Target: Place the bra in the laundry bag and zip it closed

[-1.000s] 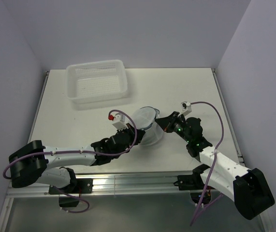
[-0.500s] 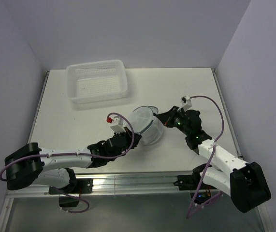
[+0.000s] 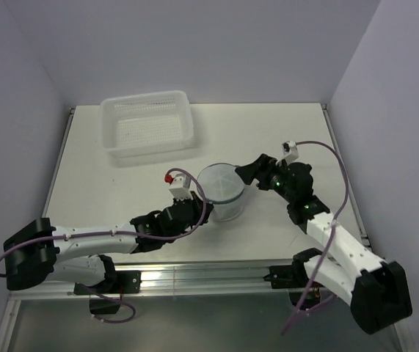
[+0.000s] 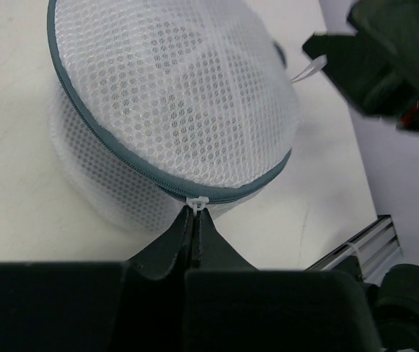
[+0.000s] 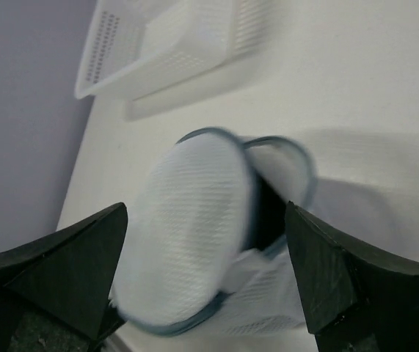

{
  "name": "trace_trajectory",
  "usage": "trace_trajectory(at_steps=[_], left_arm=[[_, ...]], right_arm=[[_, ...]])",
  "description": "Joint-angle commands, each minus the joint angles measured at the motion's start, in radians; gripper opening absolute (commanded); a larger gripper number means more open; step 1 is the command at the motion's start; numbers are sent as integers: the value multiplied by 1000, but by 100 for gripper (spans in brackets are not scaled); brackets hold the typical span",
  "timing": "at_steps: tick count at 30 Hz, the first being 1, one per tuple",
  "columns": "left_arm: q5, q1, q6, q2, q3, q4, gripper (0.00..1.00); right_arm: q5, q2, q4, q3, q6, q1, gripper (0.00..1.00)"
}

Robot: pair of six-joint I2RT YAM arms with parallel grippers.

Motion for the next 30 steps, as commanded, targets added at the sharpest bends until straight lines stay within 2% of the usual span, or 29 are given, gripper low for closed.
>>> trace_trajectory(at_steps=[1, 6, 7, 12, 14, 18, 20, 22, 23, 24, 27, 30], left_arm=[[2, -6, 32, 40, 101, 40, 0], [-16, -14, 41, 91, 162, 65, 0], [-16, -17, 46, 96, 164, 71, 0], [-24, -33, 41, 102, 167, 70, 0], [-16, -37, 43, 103, 162, 86, 0], [-16, -57, 49, 114, 156, 90, 0], [-22, -60, 47, 111, 150, 85, 0], [-31, -60, 49, 100, 139, 82, 0], [-33, -60, 50, 96, 134, 80, 0], [-34, -60, 56, 88, 133, 74, 0], [-45, -60, 69, 67, 115, 53, 0], [-70, -60, 70, 25, 78, 6, 0]], right_arm=[[99, -195, -64, -60, 65, 89, 95], [258, -325, -84, -180, 208, 265, 95], [274, -348, -76, -195, 252, 289, 92], [268, -345, -61, -222, 292, 311, 79], [248, -314, -17, -225, 302, 316, 78], [213, -245, 50, -208, 311, 314, 65], [197, -213, 73, -205, 323, 316, 63], [199, -213, 83, -212, 332, 317, 48], [208, -217, 76, -218, 331, 317, 35], [231, -222, 68, -218, 320, 317, 16], [260, -227, 18, -189, 268, 316, 4], [248, -161, 10, -145, 141, 265, 0]])
